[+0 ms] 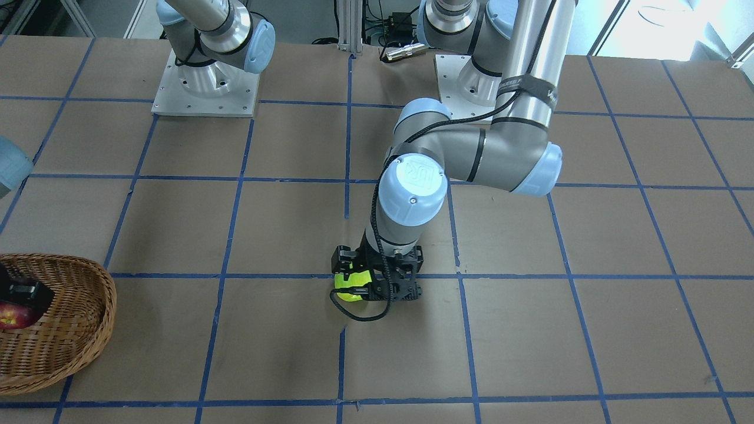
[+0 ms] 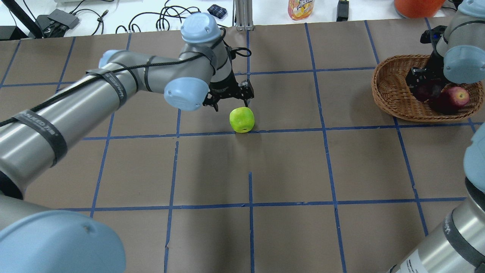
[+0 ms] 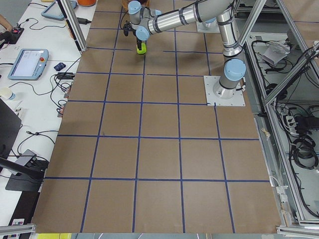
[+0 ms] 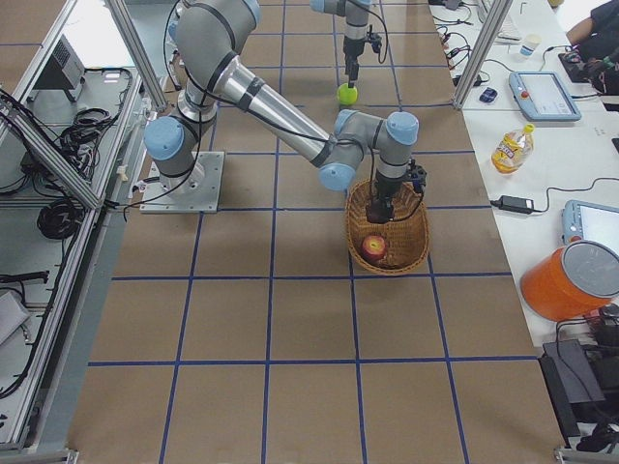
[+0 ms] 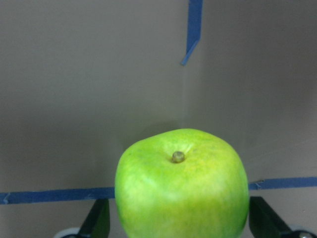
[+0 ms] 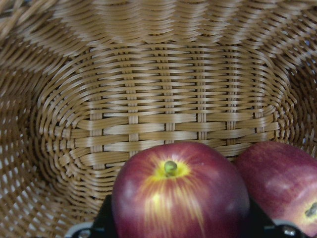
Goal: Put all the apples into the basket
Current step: 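Place green apple at center with left while right drops red apple in basket, then move the right gripper to the green apple and grasp it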
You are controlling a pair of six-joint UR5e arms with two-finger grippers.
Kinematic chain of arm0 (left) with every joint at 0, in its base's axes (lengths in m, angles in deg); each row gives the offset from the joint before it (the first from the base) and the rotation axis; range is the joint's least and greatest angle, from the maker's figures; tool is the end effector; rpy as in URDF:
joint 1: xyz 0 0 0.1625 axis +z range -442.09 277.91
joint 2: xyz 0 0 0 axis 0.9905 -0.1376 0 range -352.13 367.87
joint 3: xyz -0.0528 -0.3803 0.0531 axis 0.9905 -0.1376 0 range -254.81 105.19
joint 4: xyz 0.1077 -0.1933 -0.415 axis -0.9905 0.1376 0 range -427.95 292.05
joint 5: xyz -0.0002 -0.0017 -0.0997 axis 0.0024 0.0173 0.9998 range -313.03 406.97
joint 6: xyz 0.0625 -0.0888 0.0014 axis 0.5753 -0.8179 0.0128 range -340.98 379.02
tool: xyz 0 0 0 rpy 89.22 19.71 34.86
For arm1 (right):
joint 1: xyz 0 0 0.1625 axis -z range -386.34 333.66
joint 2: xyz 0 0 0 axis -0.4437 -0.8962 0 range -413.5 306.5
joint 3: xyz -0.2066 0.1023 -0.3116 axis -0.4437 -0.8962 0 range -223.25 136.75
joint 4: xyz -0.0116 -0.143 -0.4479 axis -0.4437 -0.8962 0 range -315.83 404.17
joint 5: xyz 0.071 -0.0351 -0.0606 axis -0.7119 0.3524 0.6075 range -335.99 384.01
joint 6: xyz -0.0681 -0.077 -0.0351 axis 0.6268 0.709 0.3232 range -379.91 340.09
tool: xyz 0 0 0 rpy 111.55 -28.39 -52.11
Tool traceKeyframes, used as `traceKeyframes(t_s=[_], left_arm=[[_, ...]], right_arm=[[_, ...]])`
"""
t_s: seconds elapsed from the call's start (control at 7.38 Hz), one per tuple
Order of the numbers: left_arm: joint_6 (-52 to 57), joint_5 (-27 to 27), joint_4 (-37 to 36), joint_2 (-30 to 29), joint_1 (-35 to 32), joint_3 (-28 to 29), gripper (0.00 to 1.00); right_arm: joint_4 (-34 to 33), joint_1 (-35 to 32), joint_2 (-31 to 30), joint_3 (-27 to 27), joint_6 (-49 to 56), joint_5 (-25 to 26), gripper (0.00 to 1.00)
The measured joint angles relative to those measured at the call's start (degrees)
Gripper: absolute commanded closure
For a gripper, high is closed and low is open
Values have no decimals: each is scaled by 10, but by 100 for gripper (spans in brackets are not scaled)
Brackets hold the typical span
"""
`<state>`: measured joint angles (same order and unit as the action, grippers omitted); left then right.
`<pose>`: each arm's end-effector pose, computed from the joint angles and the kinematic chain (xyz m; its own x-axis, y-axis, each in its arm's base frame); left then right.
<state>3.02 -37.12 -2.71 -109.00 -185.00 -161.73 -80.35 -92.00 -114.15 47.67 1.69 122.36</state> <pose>-0.2949 -0.6397 0.2201 -0.9932 -0.0535 0.1036 -0.0526 0.9985 0.0120 -0.1761 -0.6743 0.1732 -0.9853 0.0539 0.1620 0.0521 0.9985 -0.0154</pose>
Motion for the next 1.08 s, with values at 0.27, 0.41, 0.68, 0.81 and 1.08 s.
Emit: traceKeyframes(t_s=[0.27,0.41,0.68,0.81,1.08], left_arm=[[94,-60,198,52,63,85,0],[115,-75,278,75,82,108,0],[124,-82,333,115,108,119,0],[126,-83,337,130,125,119,0],[129,-83,341,172,146,95,0]], right_arm=[[0,4,-5,0,2,-1,0],[21,3,-21,0,1,-3,0],[92,-28,-78,-3,-10,-17,0],[120,-66,-101,-4,-34,-21,0],[159,-163,-129,-3,-131,-26,0]])
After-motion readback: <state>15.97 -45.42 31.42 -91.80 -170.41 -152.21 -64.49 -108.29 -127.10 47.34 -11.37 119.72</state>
